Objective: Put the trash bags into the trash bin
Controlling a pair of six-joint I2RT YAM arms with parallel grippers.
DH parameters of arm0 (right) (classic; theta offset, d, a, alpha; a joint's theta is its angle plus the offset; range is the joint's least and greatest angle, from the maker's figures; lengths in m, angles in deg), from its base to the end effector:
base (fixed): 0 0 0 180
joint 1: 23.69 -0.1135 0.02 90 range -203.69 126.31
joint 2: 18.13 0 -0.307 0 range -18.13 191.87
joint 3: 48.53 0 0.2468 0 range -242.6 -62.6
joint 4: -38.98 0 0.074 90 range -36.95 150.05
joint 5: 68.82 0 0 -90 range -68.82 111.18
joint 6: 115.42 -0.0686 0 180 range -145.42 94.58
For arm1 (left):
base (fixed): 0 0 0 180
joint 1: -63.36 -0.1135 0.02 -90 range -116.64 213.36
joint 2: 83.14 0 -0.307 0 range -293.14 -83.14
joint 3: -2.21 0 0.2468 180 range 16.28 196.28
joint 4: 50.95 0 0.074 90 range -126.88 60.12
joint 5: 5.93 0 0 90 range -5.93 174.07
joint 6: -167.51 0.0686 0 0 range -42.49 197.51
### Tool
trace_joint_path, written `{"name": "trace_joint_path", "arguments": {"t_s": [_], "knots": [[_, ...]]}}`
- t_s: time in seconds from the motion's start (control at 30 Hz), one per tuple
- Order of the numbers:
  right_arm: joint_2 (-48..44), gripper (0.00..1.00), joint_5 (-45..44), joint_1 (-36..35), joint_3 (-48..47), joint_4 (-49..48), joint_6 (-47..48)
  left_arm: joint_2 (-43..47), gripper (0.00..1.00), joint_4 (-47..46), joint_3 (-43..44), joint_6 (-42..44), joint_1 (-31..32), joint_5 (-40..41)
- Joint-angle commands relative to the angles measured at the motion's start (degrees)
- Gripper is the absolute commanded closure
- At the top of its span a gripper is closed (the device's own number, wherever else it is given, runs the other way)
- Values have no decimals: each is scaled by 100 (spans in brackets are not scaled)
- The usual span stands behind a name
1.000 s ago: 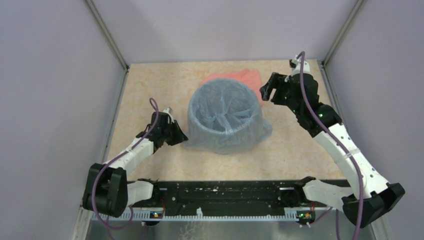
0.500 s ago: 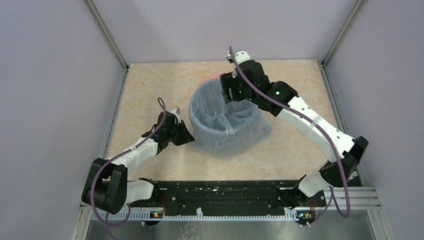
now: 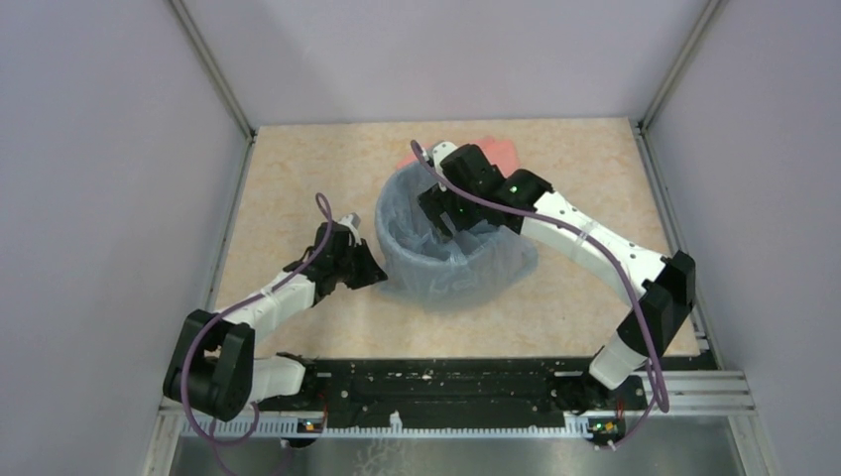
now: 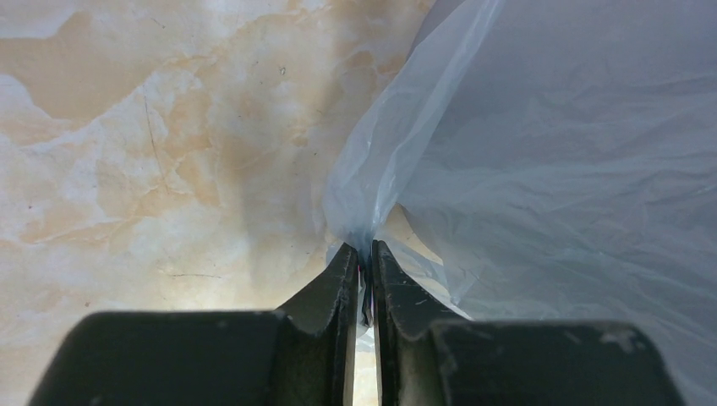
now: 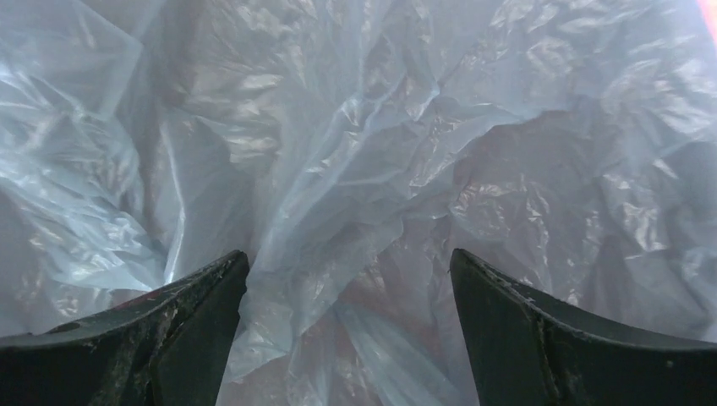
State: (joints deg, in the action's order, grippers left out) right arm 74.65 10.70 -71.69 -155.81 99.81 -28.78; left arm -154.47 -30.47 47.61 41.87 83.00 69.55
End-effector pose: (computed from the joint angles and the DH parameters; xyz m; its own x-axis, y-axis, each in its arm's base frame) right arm 0.2579 0.2677 0.3796 -0.5211 -0.4926 -0.6970 -0.6172 0.7815 -0.0909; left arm 0.2207 -0.0970 0.1947 -0.8388 -0.2996 -0.4545 -0.0007 0.8356 -0.5493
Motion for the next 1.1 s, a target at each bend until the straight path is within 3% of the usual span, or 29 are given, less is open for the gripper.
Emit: {"name": "trace_joint_path", "arguments": {"t_s": [0.0,0.47,1.07], "knots": [[211,10,25,-42,170,-30,171,-61,84,-331,-61,79,24,0],[496,3,-193,-8,744,-742,-23,-44,85,-377,-158,85,48,-29],[719,3,-304,64,1247,-1301,-112,100,87,-352,-242,51,97,-25]]}}
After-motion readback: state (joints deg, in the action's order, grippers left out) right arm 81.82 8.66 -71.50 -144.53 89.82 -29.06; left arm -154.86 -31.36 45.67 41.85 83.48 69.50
